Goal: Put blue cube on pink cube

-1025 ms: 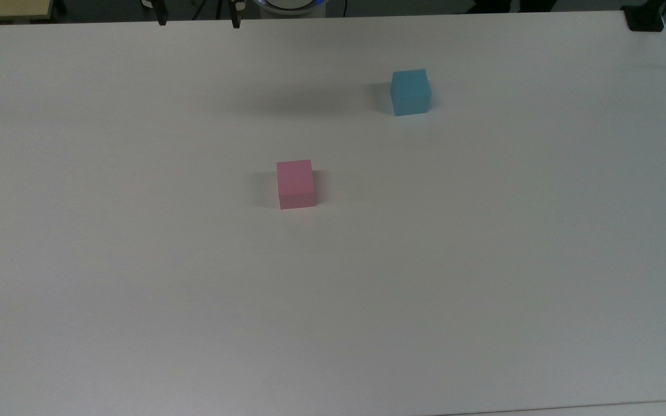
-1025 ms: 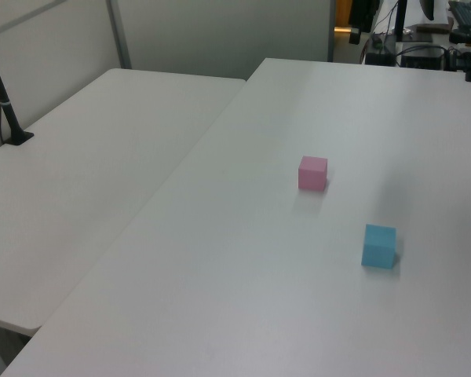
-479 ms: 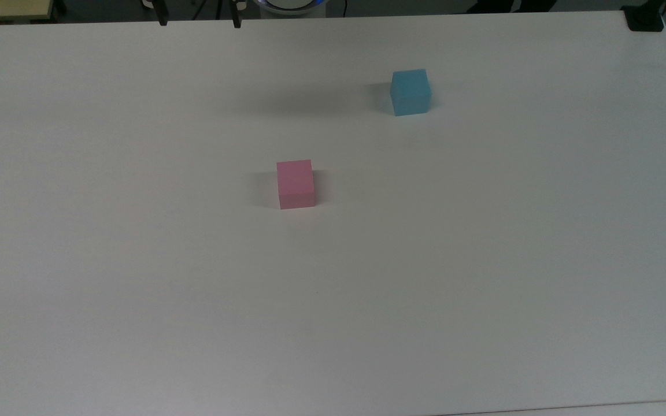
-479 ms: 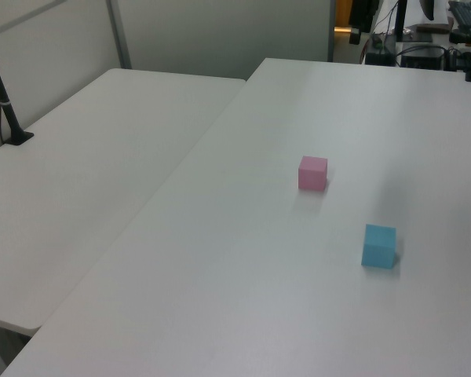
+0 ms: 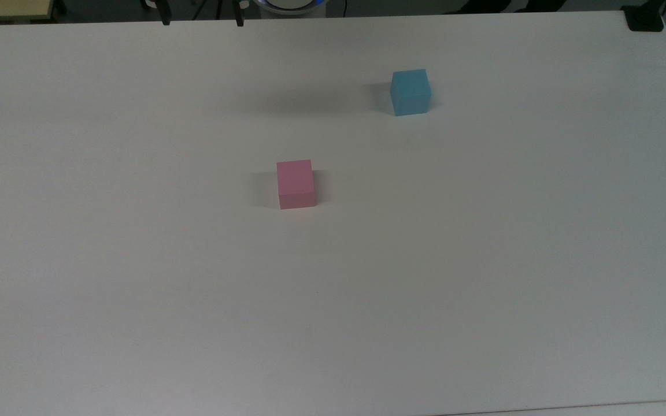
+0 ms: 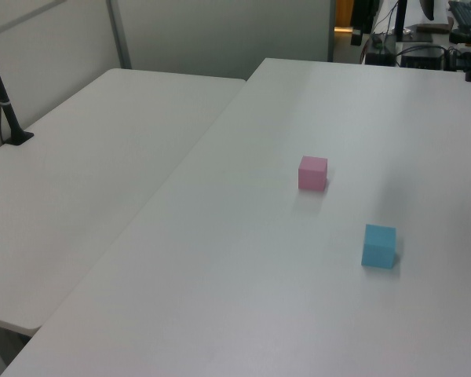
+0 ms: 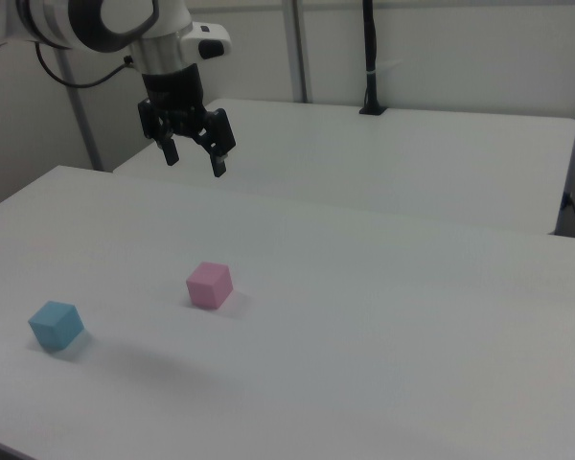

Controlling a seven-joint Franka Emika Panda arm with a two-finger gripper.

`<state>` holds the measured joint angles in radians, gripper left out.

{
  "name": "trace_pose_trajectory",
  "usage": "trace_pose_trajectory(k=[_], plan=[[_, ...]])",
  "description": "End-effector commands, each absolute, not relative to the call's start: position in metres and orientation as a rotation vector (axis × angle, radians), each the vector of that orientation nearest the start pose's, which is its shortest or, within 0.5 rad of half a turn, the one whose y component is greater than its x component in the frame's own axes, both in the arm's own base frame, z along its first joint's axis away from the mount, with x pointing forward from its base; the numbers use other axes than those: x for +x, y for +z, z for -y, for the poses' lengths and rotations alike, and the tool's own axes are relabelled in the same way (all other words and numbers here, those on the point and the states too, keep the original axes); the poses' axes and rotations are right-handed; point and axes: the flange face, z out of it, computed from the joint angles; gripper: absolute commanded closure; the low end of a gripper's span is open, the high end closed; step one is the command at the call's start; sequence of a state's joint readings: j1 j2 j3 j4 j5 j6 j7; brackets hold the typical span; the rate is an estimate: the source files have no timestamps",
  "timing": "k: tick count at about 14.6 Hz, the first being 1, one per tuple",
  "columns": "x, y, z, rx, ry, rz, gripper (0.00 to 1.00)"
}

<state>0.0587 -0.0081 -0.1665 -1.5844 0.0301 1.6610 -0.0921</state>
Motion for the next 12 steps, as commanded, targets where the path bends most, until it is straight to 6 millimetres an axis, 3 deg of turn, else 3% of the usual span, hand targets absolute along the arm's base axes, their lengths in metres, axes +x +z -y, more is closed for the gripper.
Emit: trace_pose_trajectory(k=[1,10,12], plan=[[0.552,0.633,0.056,-3.105,-0.104,-0.002,0.00],[0.540,0.638,0.060,-3.124,-0.010,0.060,0.00],[0.529,0.641,0.055,-3.116,-0.023,0.108,0.00]])
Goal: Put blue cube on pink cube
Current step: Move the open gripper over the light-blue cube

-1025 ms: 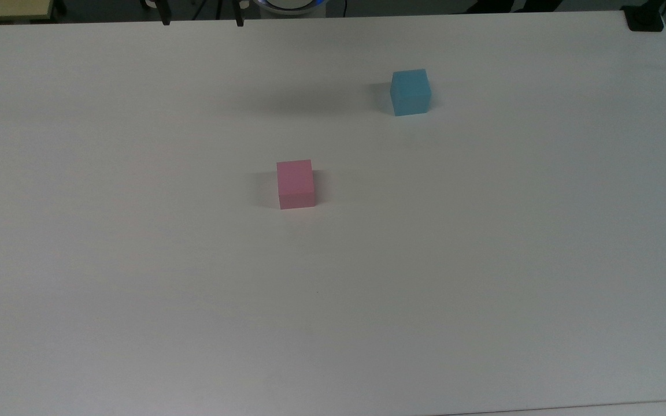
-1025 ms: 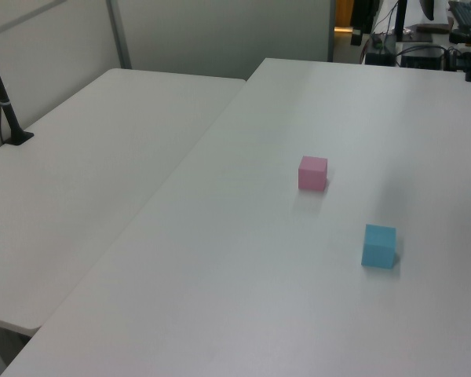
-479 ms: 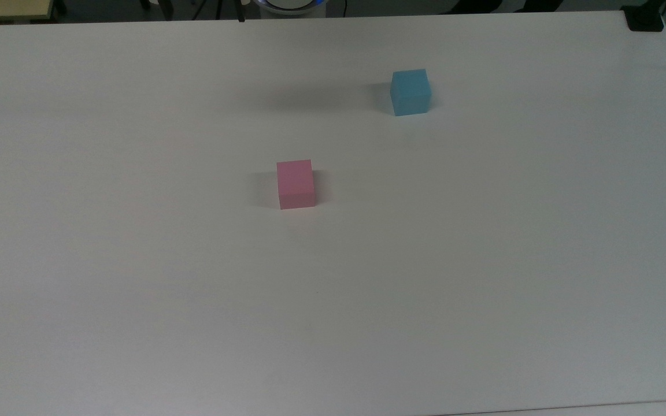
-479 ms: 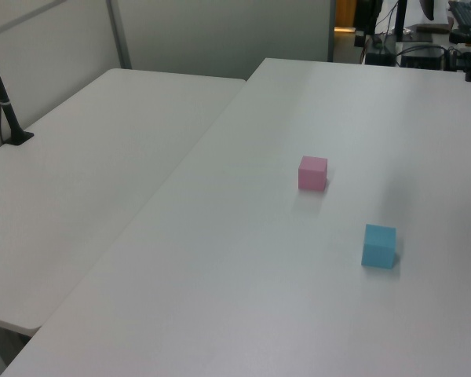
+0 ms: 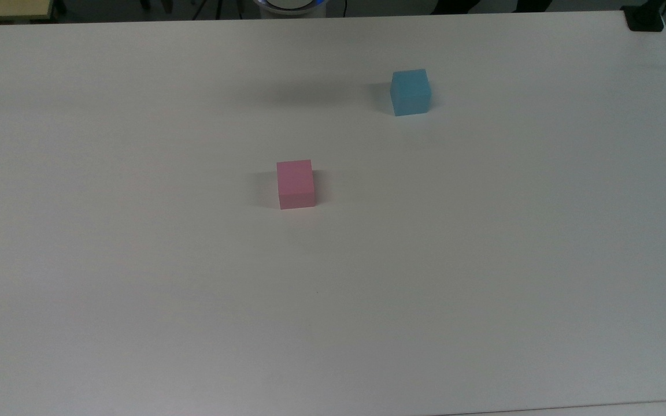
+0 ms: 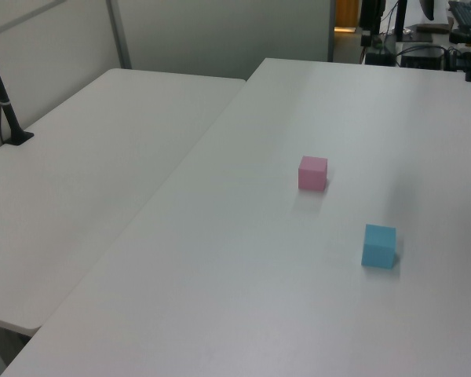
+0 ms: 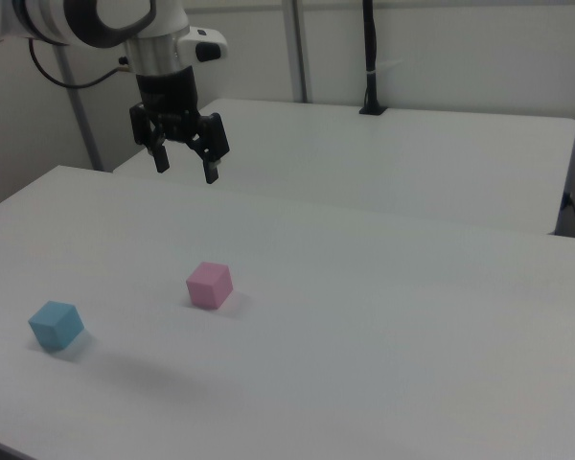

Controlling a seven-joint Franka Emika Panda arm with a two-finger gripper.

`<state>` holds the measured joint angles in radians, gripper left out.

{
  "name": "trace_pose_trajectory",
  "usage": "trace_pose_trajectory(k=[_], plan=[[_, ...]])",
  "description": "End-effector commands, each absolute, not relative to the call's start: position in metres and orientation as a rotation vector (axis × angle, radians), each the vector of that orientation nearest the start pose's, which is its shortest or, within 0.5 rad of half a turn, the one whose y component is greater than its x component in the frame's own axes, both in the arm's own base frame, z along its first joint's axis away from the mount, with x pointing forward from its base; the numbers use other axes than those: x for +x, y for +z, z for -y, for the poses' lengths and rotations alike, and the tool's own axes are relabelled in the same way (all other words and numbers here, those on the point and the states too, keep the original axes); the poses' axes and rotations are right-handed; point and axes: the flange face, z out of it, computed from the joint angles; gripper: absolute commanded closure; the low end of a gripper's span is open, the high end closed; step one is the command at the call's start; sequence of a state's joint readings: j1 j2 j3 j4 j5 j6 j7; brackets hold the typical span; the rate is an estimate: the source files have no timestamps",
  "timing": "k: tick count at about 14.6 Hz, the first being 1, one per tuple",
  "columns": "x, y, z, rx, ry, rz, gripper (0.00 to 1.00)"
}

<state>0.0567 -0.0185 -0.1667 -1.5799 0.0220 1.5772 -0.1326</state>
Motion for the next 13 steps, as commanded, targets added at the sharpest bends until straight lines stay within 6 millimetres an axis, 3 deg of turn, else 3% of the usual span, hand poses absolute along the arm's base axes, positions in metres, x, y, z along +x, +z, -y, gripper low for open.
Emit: trace_pose_trajectory(k=[1,5,8,9,11,13], plan=[[0.518,0.640,0.037,-3.110,-0.020,0.149,0.00],[0.483,0.617,-0.026,-3.109,-0.024,0.206,0.00],[0.476,0.564,-0.093,-3.138,-0.025,0.148,0.00],[0.475,0.535,-0.115,-3.144,-0.076,0.084,0.00],[0.466,0.494,-0.150,-3.151,-0.107,0.116,0.00],[0.463,0.476,-0.158,-3.154,-0.058,0.139,0.00]])
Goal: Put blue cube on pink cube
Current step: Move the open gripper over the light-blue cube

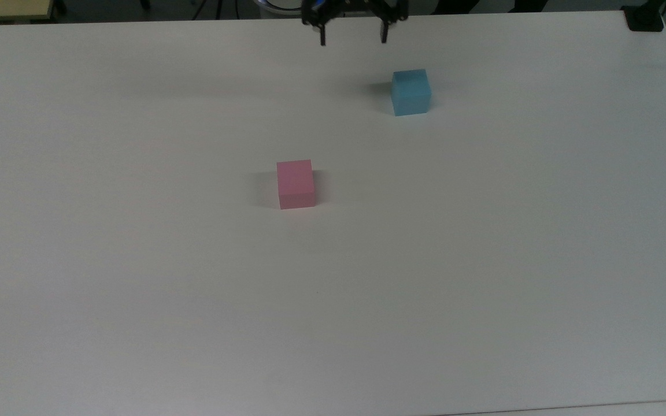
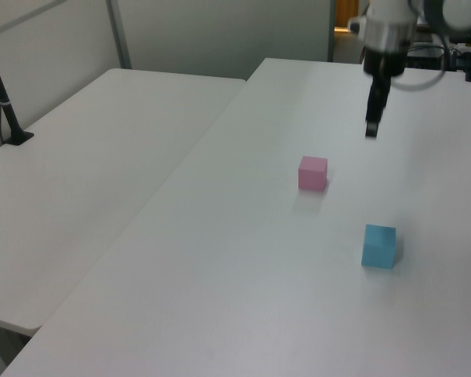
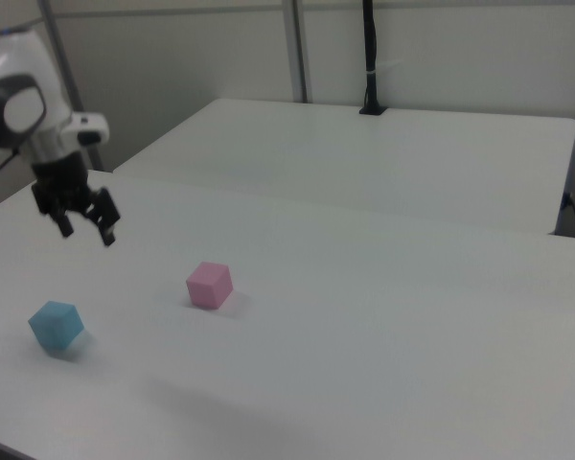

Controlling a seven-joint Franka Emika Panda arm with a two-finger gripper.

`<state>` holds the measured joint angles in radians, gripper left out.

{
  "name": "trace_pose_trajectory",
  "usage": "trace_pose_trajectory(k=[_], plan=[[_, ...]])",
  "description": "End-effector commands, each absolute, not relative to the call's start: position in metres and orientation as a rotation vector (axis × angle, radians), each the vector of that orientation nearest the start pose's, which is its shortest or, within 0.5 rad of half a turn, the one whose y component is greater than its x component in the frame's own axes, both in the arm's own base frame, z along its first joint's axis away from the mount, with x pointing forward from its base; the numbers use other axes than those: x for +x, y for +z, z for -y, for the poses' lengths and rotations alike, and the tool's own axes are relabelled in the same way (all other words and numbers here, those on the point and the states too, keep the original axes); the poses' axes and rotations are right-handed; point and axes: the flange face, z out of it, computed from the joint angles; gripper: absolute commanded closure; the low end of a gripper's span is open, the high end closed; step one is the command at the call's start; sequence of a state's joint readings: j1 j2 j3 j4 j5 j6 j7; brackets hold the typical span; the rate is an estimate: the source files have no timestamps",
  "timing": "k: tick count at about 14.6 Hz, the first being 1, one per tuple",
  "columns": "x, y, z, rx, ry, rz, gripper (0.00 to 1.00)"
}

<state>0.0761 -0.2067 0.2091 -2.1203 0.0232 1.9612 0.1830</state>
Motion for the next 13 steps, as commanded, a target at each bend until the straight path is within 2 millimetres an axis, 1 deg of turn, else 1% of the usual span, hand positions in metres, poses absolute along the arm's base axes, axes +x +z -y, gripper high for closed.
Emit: trace_pose_trajectory(k=[1,2,4,6,7,8,9,10,11,13], plan=[[0.461,0.467,-0.169,-3.146,-0.024,0.169,0.00],[0.458,0.463,-0.179,-3.135,-0.007,0.191,0.00],[0.453,0.452,-0.193,-3.122,0.045,0.222,0.01],[0.439,0.440,-0.214,-3.096,0.089,0.258,0.02],[0.433,0.432,-0.219,-3.075,0.105,0.252,0.02],[0.427,0.426,-0.231,-3.069,0.096,0.275,0.03],[0.414,0.412,-0.251,-3.071,0.063,0.293,0.03],[0.405,0.401,-0.262,-3.073,0.033,0.281,0.03],[0.399,0.388,-0.271,-3.070,0.010,0.285,0.03],[0.401,0.375,-0.272,-3.069,0.045,0.283,0.03]])
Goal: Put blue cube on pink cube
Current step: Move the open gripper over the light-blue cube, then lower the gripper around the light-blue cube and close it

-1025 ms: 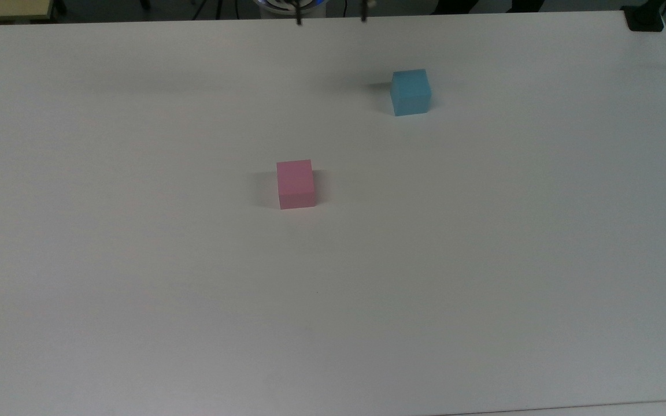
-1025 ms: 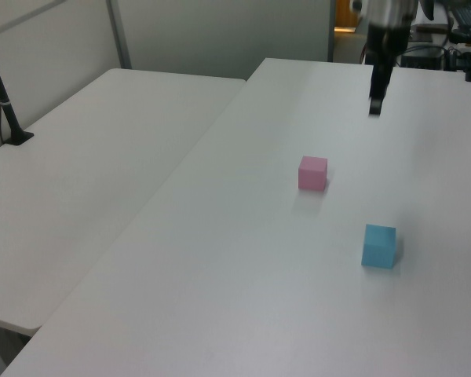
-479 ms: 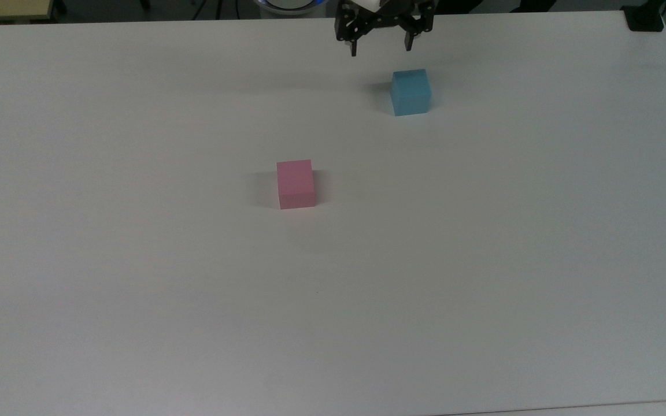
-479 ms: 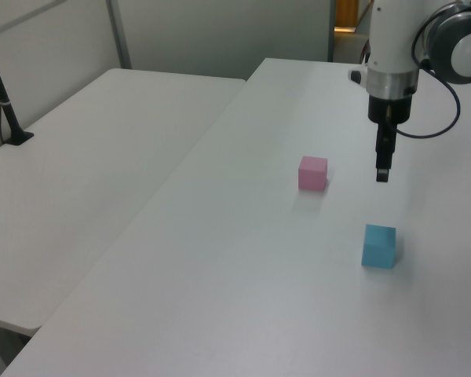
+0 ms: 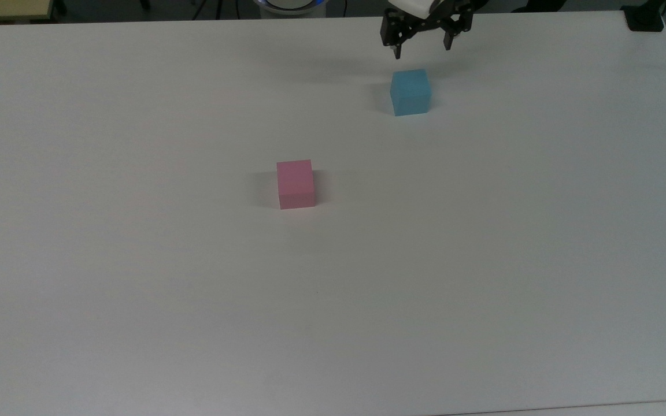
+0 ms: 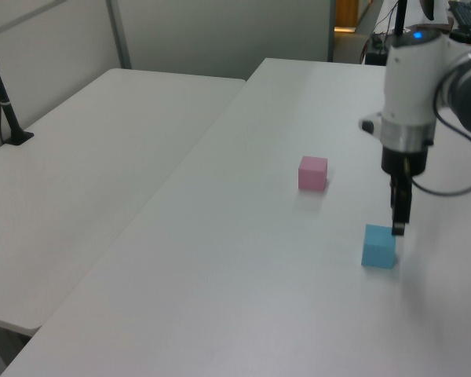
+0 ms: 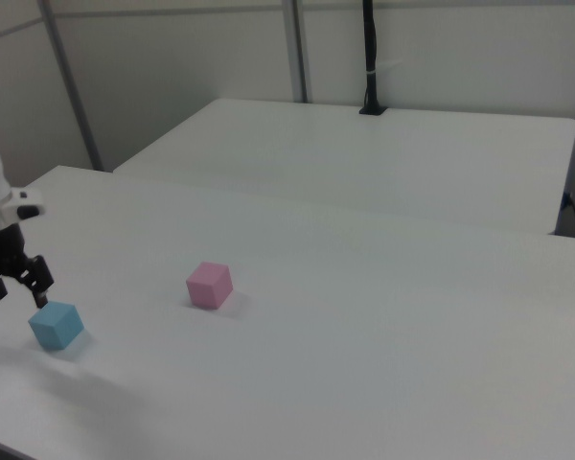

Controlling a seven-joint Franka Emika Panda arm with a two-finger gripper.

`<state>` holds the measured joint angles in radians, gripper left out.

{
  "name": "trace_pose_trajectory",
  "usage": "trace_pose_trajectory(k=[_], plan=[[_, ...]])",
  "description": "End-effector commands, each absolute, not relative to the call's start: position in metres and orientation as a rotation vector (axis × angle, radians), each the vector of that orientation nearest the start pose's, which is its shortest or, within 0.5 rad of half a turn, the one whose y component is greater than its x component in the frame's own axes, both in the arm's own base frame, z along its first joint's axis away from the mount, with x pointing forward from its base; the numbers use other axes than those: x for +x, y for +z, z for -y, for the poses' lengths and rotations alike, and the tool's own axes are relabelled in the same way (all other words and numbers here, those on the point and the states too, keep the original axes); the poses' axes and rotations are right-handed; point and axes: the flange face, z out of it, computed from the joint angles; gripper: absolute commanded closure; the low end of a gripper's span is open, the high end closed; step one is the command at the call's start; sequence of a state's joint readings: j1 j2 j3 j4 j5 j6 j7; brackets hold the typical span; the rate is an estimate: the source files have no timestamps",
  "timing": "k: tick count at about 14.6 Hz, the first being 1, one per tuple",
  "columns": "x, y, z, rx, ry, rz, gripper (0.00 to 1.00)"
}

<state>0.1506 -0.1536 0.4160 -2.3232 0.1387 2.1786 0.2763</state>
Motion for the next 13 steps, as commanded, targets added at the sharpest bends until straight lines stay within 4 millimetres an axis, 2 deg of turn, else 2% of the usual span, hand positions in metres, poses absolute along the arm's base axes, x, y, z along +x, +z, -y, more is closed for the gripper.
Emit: trace_pose_trajectory(k=[1,3,5,9,13], plan=[[0.404,0.372,-0.271,-3.065,0.042,0.274,0.03],[0.415,0.357,-0.269,-3.054,0.024,0.264,0.04],[0.425,0.357,-0.256,-3.055,0.010,0.219,0.04],[0.431,0.355,-0.249,-3.075,0.003,0.224,0.04],[0.434,0.340,-0.248,-3.103,0.029,0.269,0.04]])
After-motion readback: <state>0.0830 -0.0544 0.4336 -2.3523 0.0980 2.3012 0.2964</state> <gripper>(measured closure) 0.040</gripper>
